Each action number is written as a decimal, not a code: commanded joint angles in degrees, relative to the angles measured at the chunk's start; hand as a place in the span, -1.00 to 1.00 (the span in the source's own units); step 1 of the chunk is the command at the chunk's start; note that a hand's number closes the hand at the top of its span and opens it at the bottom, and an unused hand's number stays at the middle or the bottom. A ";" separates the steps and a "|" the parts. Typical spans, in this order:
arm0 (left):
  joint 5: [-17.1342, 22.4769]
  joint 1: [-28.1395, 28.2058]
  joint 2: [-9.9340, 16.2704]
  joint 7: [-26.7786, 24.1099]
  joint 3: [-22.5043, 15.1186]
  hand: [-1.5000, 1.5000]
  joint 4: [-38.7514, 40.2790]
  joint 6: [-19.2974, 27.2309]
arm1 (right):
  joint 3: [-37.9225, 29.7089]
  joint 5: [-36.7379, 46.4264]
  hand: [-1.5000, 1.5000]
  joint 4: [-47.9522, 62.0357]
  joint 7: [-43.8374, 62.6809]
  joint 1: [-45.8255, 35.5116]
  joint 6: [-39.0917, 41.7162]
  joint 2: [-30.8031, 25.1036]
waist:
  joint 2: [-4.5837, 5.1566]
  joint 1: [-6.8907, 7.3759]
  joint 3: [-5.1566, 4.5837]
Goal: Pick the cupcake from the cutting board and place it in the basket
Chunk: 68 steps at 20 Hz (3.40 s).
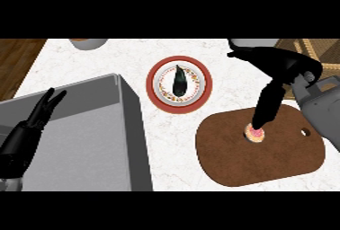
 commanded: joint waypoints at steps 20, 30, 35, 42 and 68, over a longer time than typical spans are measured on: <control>2.45 -7.86 1.25 0.77 1.54 0.00 2.74 -1.73 | 7.58 2.99 -1.00 2.26 0.83 9.08 5.83 -0.20 | 0.65 -0.27 -1.84; 2.45 -8.76 1.55 2.34 1.25 0.00 2.82 -0.69 | 6.63 9.83 -1.00 4.10 -5.48 14.01 2.18 -0.20 | 0.72 0.26 -1.76; 1.62 -7.59 0.18 -1.41 0.08 0.00 4.84 -0.41 | 6.20 12.87 -1.00 1.91 -10.15 16.80 1.84 -2.88 | 0.69 -0.32 -1.81; 0.19 -9.94 -1.72 -1.01 -1.86 0.00 6.26 1.65 | 5.79 15.71 -1.00 5.38 -11.35 17.52 -1.25 1.61 | 0.83 -0.05 -1.82; 1.49 -11.35 0.32 0.22 -2.46 0.00 6.56 0.85 | 3.34 23.87 1.00 13.28 -18.88 24.92 -6.30 6.09 | 0.78 -0.02 -1.81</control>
